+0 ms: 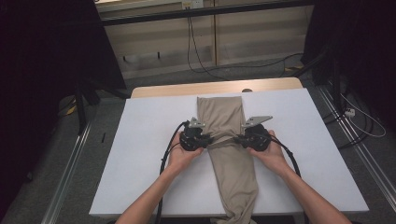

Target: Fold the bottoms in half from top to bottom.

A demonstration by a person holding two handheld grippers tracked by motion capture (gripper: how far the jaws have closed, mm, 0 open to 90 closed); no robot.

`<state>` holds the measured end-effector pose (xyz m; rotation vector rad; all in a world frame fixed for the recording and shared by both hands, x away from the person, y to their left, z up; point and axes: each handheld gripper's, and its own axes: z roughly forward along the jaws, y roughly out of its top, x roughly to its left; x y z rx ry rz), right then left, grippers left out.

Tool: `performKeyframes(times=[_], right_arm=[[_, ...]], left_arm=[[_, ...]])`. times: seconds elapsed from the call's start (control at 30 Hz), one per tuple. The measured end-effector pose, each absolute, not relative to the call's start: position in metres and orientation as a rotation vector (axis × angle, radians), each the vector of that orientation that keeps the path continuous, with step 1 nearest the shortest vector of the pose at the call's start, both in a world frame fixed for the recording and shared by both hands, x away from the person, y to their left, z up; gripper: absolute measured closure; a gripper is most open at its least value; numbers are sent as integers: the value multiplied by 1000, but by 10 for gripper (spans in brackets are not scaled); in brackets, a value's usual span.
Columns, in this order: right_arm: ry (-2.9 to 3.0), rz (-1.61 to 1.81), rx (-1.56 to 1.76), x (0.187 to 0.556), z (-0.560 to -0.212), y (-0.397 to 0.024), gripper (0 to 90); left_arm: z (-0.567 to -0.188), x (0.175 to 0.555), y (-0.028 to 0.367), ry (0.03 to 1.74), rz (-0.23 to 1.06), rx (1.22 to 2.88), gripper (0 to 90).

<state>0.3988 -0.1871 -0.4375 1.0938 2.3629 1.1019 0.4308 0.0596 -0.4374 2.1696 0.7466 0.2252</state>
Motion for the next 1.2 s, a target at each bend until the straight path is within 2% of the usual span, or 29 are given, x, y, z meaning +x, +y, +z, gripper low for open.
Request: performKeyframes(times=[0.07, 0.27, 0.47, 0.67, 0.9, 1.03, 1.2], right_arm=[[2364, 1118, 1084, 394, -432, -189, 845], [2375, 1186, 1068, 368, -416, -202, 844], [2432, 1210, 1058, 322, -419, -212, 842], [2485, 1209, 1046, 275, -423, -215, 840], [2494, 1188, 1013, 228, -426, -212, 827], [2534, 1091, 1011, 222, -434, -207, 757], [2544, 1154, 1009, 225, -431, -209, 560]], left_arm=[[-431, 422, 57, 730, 255, 2182, 860], [-417, 386, 52, 636, 210, 2184, 865], [-417, 351, 53, 565, 128, 2216, 864], [-415, 306, 55, 472, 88, 2249, 864], [-419, 266, 57, 438, 58, 2279, 858], [-432, 260, 51, 413, 11, 2323, 775], [-423, 266, 58, 400, -7, 2300, 692]])
